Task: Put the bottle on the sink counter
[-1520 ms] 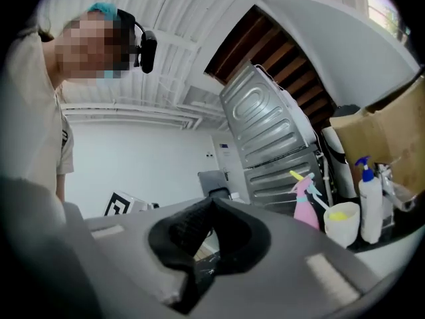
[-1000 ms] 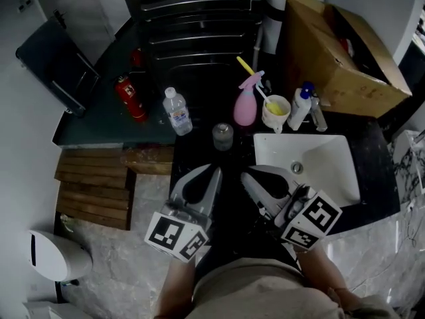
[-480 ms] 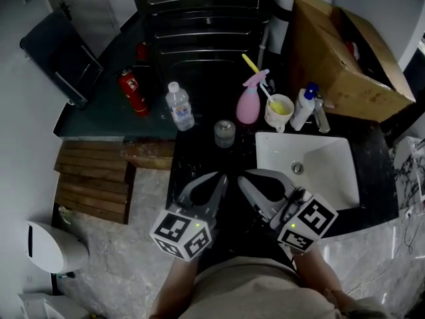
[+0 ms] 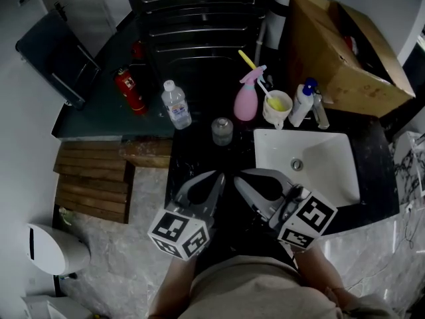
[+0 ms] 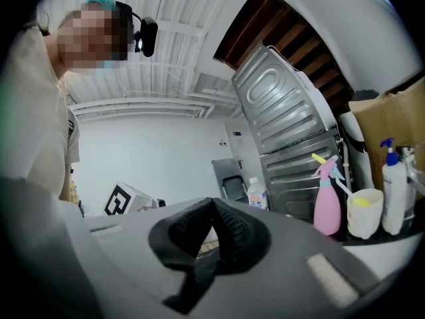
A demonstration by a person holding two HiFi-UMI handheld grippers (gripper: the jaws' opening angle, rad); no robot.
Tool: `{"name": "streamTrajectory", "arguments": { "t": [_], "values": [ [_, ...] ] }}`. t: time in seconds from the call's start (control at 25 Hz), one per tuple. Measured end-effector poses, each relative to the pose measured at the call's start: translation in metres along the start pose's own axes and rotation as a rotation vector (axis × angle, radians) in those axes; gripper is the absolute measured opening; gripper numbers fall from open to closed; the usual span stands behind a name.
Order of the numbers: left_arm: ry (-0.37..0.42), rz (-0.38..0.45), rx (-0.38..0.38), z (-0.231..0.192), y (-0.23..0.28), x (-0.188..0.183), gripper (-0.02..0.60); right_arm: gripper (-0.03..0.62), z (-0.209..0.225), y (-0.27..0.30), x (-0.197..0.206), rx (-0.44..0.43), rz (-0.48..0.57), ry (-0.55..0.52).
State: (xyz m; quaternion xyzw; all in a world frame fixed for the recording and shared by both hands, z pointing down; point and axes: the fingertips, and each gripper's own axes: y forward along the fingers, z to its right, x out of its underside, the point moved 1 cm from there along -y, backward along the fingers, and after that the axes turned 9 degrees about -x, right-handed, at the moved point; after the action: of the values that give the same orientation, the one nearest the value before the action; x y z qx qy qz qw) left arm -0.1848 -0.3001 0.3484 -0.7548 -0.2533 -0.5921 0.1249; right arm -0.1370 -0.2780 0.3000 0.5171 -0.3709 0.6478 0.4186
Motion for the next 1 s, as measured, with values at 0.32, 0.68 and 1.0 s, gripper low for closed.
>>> {"name": "streamTrajectory", "arguments": {
  "t": [0.32, 0.68, 1.0],
  "values": [
    [-0.005, 0.005, 0.002, -0.002, -0.001, -0.002, 0.006, 0.003, 0.004, 0.001, 0.003, 0.022, -0.035, -0.032],
    [-0.028, -0.001, 0.028, 0.001, -0.001, 0.001, 0.006, 0.002, 0.000, 0.003, 0.009, 0.011, -0.058, -0.037],
    [-0.034, -0.003, 0.019, -0.004, -0.005, 0.001, 0.006, 0.003, -0.003, 0.006, 0.014, 0.006, -0.088, -0.038]
  ]
}}
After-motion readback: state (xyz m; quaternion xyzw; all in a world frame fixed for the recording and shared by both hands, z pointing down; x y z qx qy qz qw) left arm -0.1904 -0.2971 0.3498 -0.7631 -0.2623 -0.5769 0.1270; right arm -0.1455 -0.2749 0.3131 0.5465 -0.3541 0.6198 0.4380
